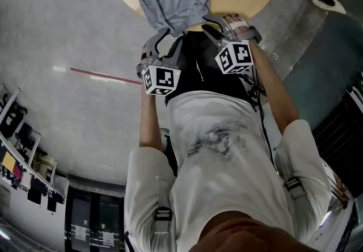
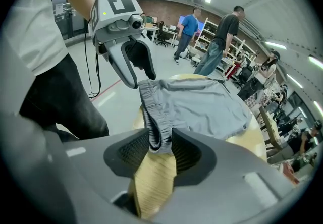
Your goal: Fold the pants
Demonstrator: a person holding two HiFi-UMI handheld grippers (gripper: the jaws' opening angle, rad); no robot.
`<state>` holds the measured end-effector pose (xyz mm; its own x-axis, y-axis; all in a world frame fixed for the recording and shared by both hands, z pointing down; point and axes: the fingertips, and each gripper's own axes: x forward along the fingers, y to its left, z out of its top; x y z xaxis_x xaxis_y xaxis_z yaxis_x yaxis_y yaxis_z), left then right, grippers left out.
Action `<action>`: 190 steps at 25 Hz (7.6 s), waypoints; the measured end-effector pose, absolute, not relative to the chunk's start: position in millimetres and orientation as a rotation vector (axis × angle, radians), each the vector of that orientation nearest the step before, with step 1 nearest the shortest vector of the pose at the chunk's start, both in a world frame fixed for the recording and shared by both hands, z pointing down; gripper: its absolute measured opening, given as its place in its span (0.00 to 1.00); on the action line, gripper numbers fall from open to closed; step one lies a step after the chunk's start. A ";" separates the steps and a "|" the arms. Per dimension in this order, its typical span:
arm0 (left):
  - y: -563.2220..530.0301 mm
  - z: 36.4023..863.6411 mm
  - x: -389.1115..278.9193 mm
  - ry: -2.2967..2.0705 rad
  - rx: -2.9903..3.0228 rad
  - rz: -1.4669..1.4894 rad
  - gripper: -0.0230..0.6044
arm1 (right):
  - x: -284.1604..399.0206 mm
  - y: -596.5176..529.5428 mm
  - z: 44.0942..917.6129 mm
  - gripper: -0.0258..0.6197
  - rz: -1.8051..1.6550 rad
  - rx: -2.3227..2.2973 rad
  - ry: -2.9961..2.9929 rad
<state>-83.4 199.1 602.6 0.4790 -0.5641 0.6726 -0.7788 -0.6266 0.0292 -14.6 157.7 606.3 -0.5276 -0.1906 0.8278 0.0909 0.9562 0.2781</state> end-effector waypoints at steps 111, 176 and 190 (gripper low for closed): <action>44.2 517.0 -150.1 -1.101 2.307 0.747 0.23 | -65.8 0.9 517.7 0.13 -0.206 -0.036 -2.135; -199.5 584.3 -246.3 -1.240 2.204 0.705 0.25 | -156.6 -242.8 578.6 0.17 -0.205 0.211 -2.021; -211.4 558.9 -272.3 -1.443 2.172 0.621 0.26 | -161.1 -264.8 548.1 0.19 -0.271 0.439 -2.075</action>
<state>-272.3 -211.4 558.9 0.3486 -0.7238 0.5955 -0.9300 -0.3461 0.1238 -161.1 -264.8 548.1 -0.4726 -0.4131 0.7785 -0.1992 0.9105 0.3623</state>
